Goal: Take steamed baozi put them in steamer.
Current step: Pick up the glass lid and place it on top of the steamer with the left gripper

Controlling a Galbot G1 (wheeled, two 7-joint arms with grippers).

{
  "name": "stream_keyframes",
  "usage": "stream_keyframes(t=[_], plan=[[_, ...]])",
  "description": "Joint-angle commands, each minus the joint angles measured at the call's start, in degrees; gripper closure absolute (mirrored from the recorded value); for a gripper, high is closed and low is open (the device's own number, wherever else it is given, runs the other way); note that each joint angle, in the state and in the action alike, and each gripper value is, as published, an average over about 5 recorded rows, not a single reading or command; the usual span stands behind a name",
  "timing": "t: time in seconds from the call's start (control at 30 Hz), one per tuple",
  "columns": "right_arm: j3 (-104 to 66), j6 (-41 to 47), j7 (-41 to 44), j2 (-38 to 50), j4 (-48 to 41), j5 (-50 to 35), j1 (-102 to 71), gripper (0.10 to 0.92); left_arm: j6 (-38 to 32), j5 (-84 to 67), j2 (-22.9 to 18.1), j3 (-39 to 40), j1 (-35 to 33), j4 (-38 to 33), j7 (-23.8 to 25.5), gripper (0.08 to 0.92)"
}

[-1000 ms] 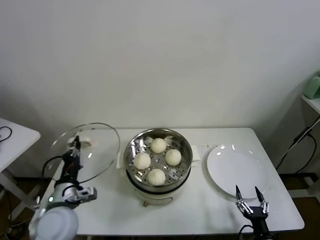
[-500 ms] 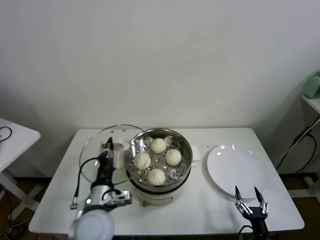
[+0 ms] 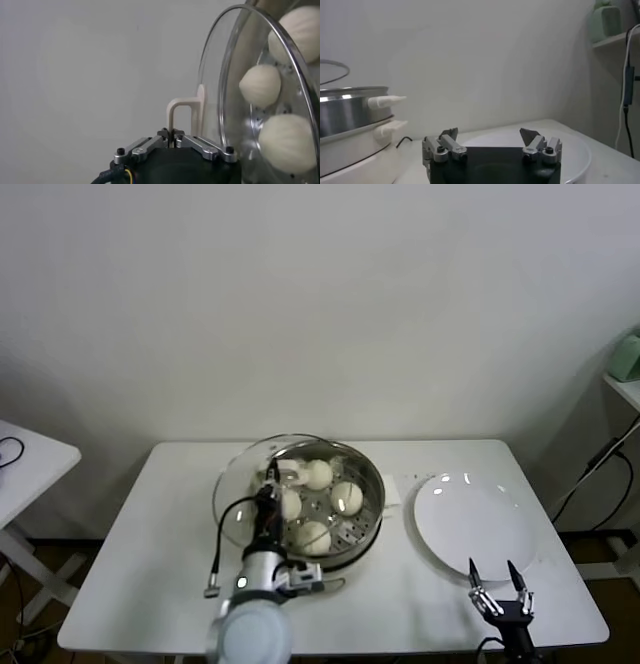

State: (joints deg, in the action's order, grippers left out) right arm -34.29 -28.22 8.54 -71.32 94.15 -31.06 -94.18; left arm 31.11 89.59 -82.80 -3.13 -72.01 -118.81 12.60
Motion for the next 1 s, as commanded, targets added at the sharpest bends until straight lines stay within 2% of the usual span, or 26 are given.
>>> stream_keyframes(t=[0.03, 0.33, 1.0], plan=[[0.17, -0.31, 0.0, -0.08, -0.13, -0.03, 0.0, 0.203, 0.59, 4.61, -6.79, 4.95, 3.93, 6.5, -0.54, 0.865], [-0.1, -0.84, 0.1, -0.22, -0.51, -0.2, -0.09, 0.203, -0.85, 7.69, -9.73, 5.15, 3.95, 10.3, -2.68, 0.865], [-0.44, -1.28, 0.23, -0.28, -0.42, -0.43, -0.12, 0.203, -1.59, 9.95, -9.17, 4.32, 1.83, 11.14, -2.4, 0.865]])
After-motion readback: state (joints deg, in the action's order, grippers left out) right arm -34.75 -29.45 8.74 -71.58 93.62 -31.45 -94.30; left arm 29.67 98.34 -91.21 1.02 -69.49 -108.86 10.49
